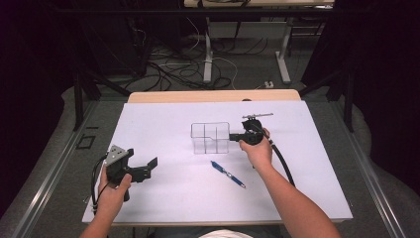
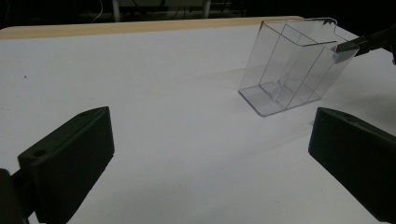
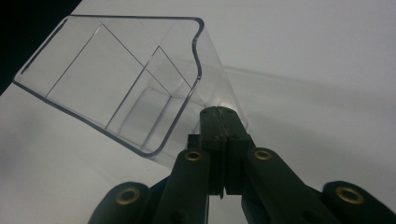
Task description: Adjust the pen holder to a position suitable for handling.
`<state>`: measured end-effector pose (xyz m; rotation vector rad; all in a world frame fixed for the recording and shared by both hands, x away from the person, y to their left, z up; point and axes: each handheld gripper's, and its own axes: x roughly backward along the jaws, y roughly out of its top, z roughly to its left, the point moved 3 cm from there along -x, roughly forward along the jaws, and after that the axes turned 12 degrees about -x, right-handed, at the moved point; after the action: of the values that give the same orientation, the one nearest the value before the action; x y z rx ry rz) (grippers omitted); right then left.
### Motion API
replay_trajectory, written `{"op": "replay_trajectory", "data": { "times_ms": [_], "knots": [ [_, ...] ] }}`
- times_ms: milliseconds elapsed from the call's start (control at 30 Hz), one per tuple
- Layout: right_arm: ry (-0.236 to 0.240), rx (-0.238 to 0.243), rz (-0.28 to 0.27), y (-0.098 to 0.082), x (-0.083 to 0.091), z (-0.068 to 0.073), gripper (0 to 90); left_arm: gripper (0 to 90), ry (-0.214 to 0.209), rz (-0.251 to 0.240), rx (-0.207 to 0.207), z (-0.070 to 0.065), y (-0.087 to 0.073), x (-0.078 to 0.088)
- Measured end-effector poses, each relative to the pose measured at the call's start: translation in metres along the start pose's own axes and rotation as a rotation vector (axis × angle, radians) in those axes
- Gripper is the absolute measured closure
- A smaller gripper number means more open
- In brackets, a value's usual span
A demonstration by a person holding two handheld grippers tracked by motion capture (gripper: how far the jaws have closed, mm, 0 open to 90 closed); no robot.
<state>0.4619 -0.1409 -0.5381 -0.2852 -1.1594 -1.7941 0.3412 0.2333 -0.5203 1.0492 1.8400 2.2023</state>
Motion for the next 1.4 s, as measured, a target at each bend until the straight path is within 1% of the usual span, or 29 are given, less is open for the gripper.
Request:
{"op": "replay_trajectory", "data": {
  "times_ms": [100, 233, 267, 300, 333, 367, 400, 433, 500, 533, 600, 633, 667, 700, 733, 867, 900, 967, 1000, 1067, 1133, 1167, 1200, 1233, 1267, 1300, 1333, 1367, 1400],
  "knots": [
    [0.002, 0.004, 0.001, 0.001, 0.002, 0.0, 86.2, 0.1, 0.0, 0.0, 0.0, 0.0, 0.0, 0.0],
    [-0.015, 0.041, -0.006, 0.001, 0.006, -0.001, 81.1, 0.1, -0.002, 0.001, 0.001, 0.0, 0.0, -0.001],
    [-0.028, 0.043, -0.006, 0.001, 0.008, -0.001, 79.8, 0.1, -0.002, 0.003, 0.004, 0.0, 0.0, -0.001],
    [-0.028, 0.043, -0.006, 0.001, 0.008, -0.001, 79.8, 0.1, -0.002, 0.003, 0.004, 0.0, 0.0, -0.001],
    [-0.038, 0.064, -0.009, 0.002, 0.011, -0.001, 77.2, 0.1, -0.002, 0.003, 0.005, 0.0, 0.0, -0.001],
    [-0.035, 0.074, -0.014, 0.002, 0.012, -0.001, 75.8, 0.1, -0.002, 0.003, 0.006, 0.0, -0.001, -0.001],
    [-0.035, 0.074, -0.014, 0.002, 0.012, -0.001, 75.8, 0.1, -0.002, 0.003, 0.005, 0.0, -0.001, -0.001],
    [-0.041, 0.086, -0.024, 0.003, 0.015, -0.001, 71.9, 0.1, -0.002, 0.004, 0.005, 0.0, -0.001, -0.001],
    [-0.05, 0.105, -0.029, 0.004, 0.018, -0.001, 67.7, 0.1, -0.002, 0.005, 0.004, 0.0, -0.001, -0.001],
    [-0.057, 0.106, -0.027, 0.004, 0.02, -0.001, 66.4, 0.1, -0.001, 0.004, 0.005, 0.0, -0.001, -0.001],
    [-0.06, 0.134, -0.04, 0.004, 0.023, 0.0, 63.3, 0.1, -0.001, 0.004, 0.006, 0.001, -0.001, -0.001],
    [-0.06, 0.134, -0.04, 0.004, 0.023, 0.0, 63.3, 0.1, -0.001, 0.005, 0.006, 0.001, -0.001, -0.001],
    [-0.067, 0.156, -0.036, 0.004, 0.026, 0.0, 60.6, 0.1, -0.001, 0.005, 0.006, 0.0, -0.001, -0.001],
    [-0.076, 0.166, -0.027, 0.003, 0.028, 0.001, 59.1, 0.1, -0.001, 0.004, 0.005, 0.0, -0.001, -0.001],
    [-0.079, 0.188, -0.031, 0.004, 0.029, 0.0, 57.9, 0.1, -0.001, 0.004, 0.005, 0.0, -0.001, -0.001],
    [-0.096, 0.232, -0.032, 0.003, 0.037, 0.002, 52.6, 0.1, 0.0, 0.004, 0.002, 0.0, -0.001, 0.0],
    [-0.1, 0.242, -0.036, 0.003, 0.039, 0.002, 51.5, 0.1, 0.0, 0.003, 0.004, 0.0, -0.001, 0.0],
    [-0.1, 0.244, -0.036, 0.003, 0.041, 0.002, 50.7, 0.1, 0.001, 0.003, 0.004, 0.0, -0.001, 0.0],
    [-0.096, 0.273, -0.038, 0.002, 0.045, 0.003, 50.4, 0.1, 0.001, 0.002, 0.002, 0.0, -0.001, 0.0],
    [-0.096, 0.275, -0.031, 0.001, 0.047, 0.003, 49.0, 0.1, 0.001, 0.003, 0.001, 0.0, -0.001, 0.0],
    [-0.097, 0.289, -0.023, 0.0, 0.051, 0.004, 47.7, 0.1, 0.0, 0.004, 0.0, 0.0, -0.001, 0.0],
    [-0.099, 0.291, -0.006, -0.002, 0.055, 0.006, 46.2, 0.1, 0.0, 0.0, 0.004, -0.001, -0.001, -0.001],
    [-0.101, 0.298, -0.002, -0.002, 0.057, 0.007, 45.5, 0.1, 0.001, -0.002, 0.007, -0.001, 0.0, -0.001],
    [-0.101, 0.298, -0.002, -0.002, 0.057, 0.007, 45.5, 0.1, 0.0, 0.003, 0.0, 0.0, -0.001, 0.0],
    [-0.107, 0.296, 0.012, -0.004, 0.059, 0.009, 44.9, 0.1, 0.001, -0.001, 0.005, -0.001, -0.001, -0.001],
    [-0.111, 0.312, 0.012, -0.004, 0.06, 0.01, 43.8, 0.1, 0.001, 0.0, 0.005, 0.0, -0.001, -0.001],
    [-0.114, 0.315, 0.026, -0.005, 0.062, 0.012, 42.7, 0.1, 0.001, 0.0, 0.005, 0.0, -0.001, -0.001],
    [-0.112, 0.327, 0.021, -0.006, 0.063, 0.013, 41.4, 0.1, 0.001, 0.004, 0.001, 0.0, -0.001, -0.001],
    [-0.122, 0.331, 0.043, -0.007, 0.065, 0.015, 40.5, 0.1, 0.0, 0.005, 0.001, 0.0, -0.001, -0.001]
  ]
}}
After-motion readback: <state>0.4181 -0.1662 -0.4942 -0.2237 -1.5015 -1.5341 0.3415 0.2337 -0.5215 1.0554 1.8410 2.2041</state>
